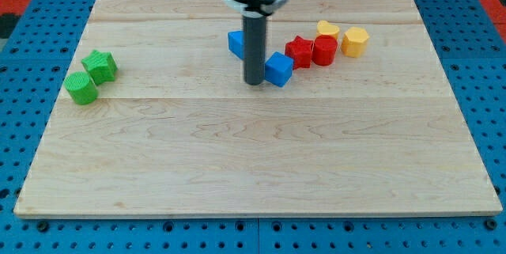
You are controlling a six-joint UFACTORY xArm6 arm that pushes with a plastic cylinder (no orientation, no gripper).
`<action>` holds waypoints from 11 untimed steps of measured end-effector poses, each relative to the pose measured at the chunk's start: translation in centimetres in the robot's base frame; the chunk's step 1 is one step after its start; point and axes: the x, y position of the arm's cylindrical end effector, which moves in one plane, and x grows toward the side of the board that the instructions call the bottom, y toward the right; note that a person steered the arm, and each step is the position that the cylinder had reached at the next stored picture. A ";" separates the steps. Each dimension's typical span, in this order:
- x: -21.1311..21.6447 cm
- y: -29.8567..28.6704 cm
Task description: Push the blue cube towards the bottom
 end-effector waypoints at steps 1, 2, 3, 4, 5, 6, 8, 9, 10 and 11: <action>-0.3 -6.4; -7.4 -6.7; -10.0 0.0; -6.8 4.6; -3.8 6.7; -1.2 8.0; 5.0 8.0; 5.9 7.2; 7.6 4.6; 8.9 9.0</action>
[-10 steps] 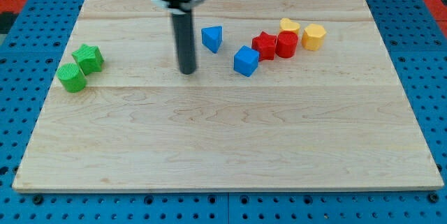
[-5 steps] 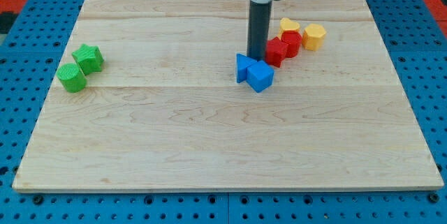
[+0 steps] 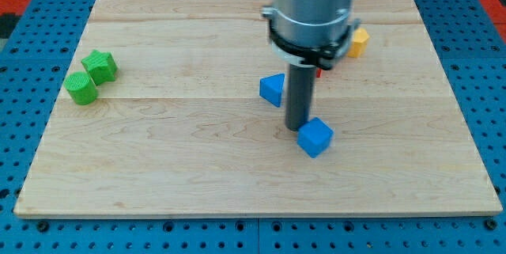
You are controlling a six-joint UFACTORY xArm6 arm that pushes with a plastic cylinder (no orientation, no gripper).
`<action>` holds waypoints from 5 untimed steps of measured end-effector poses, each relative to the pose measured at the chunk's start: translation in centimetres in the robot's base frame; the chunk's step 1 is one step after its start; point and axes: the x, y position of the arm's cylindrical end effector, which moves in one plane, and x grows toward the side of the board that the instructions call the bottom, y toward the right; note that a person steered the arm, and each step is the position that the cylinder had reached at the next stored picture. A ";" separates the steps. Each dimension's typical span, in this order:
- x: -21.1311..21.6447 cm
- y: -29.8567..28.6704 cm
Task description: Push the blue cube towards the bottom
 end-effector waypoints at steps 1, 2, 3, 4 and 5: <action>1.3 2.5; 2.5 4.9; -0.6 5.0; -6.2 13.3; -15.8 16.6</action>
